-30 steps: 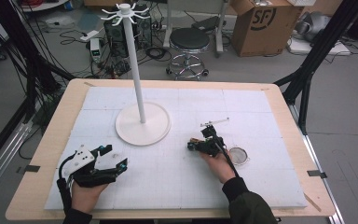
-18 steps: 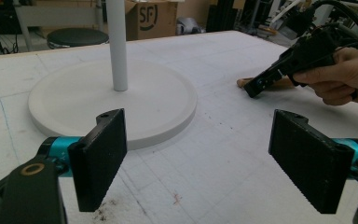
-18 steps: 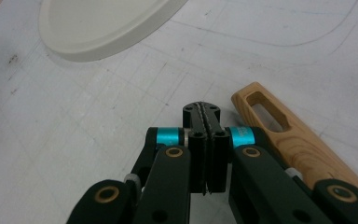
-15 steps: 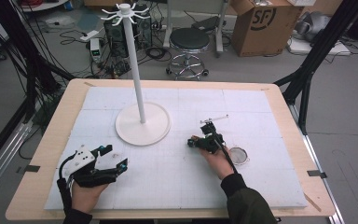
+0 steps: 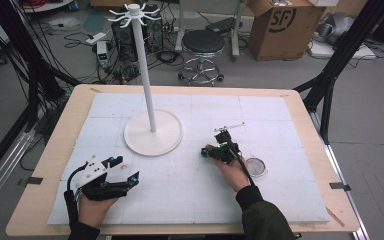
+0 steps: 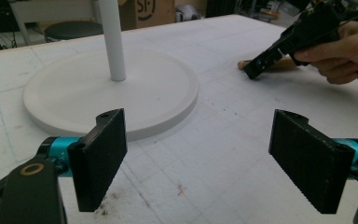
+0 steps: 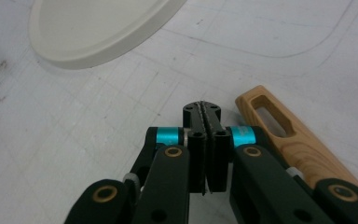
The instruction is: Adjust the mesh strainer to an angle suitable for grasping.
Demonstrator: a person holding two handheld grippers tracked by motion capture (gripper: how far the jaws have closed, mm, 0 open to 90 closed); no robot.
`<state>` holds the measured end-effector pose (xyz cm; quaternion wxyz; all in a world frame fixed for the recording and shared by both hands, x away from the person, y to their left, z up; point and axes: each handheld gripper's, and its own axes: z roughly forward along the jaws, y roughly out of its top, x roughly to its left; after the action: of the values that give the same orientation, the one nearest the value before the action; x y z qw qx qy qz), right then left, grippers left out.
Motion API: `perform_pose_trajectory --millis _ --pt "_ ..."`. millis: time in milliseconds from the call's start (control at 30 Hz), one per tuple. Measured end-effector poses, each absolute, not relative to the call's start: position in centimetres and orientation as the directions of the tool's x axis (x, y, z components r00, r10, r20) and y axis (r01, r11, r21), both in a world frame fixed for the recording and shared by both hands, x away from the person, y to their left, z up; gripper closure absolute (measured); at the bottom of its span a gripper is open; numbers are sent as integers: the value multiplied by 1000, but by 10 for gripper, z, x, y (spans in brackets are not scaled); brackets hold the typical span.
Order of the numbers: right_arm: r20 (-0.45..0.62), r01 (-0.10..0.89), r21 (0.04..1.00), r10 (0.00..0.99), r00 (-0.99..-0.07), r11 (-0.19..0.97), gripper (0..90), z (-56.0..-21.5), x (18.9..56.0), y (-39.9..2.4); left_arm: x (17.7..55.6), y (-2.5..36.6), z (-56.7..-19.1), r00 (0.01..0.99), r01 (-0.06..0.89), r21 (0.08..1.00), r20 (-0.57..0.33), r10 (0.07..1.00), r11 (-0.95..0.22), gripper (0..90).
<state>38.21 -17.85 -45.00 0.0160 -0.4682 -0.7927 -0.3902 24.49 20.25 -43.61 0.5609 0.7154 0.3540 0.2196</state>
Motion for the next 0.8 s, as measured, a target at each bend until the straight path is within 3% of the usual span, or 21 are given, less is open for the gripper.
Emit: perform_pose_trajectory --millis 33,100,267,800 --pt "385 729 632 710 -589 263 629 -446 377 -180 245 202 -436 650 257 959 -79 756 -121 198" --pt "375 705 661 700 -607 256 609 -440 371 -183 244 202 -435 652 256 959 -80 754 -120 199" --pt "401 706 675 697 -594 214 434 -425 368 -207 242 201 -434 656 259 958 -78 751 -126 198" --pt "400 731 653 729 -555 199 380 -420 369 -260 240 199 -433 656 262 957 -80 751 -126 198"
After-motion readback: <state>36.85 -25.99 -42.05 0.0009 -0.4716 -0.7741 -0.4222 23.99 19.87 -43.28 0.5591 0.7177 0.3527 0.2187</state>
